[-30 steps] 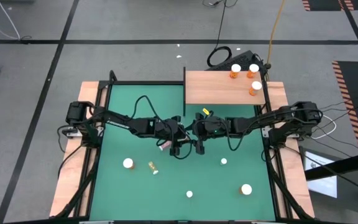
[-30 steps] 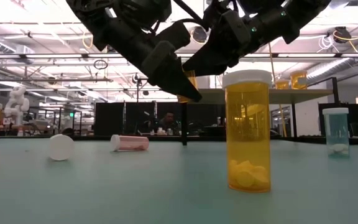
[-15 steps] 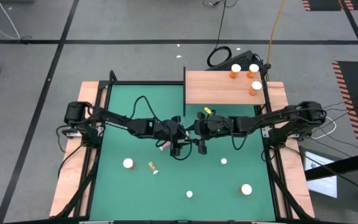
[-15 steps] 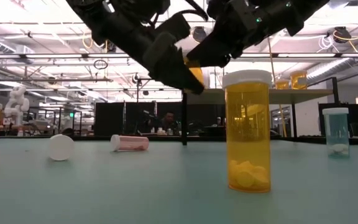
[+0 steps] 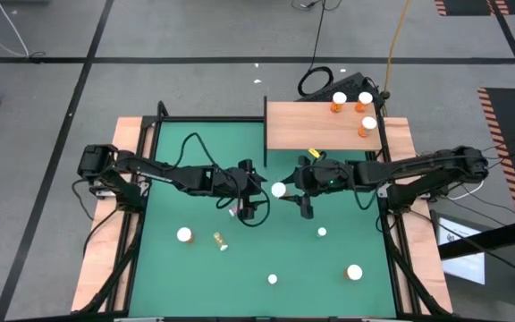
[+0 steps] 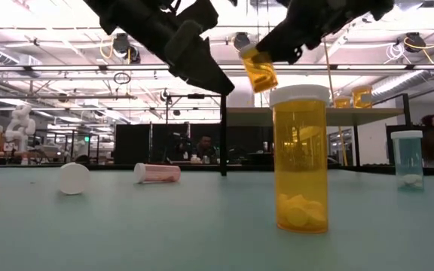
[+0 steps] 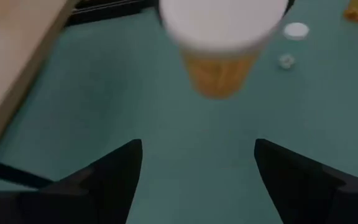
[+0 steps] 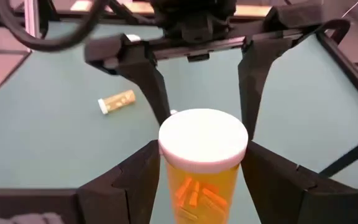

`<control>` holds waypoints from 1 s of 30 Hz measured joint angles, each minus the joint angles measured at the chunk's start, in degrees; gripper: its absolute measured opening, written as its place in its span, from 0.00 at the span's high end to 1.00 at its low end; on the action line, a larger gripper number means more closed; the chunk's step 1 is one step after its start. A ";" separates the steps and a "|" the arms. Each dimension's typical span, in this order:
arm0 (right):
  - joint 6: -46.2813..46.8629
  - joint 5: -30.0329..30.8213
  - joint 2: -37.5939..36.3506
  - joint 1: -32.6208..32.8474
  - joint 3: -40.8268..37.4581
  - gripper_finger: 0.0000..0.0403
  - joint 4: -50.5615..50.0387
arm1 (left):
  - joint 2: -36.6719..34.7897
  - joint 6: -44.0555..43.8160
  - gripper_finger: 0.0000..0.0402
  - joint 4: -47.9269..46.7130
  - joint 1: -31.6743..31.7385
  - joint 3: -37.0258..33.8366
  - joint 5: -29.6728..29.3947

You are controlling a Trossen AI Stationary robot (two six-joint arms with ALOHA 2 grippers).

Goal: Pick and place medicine bottles onto shelf by color
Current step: Put the orange pill bottle on the shelf

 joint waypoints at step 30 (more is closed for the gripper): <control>2.00 50.36 -24.77 -6.28 -22.20 0.48 14.02 | 0.09 -1.49 0.22 0.16 -0.13 -0.07 -1.39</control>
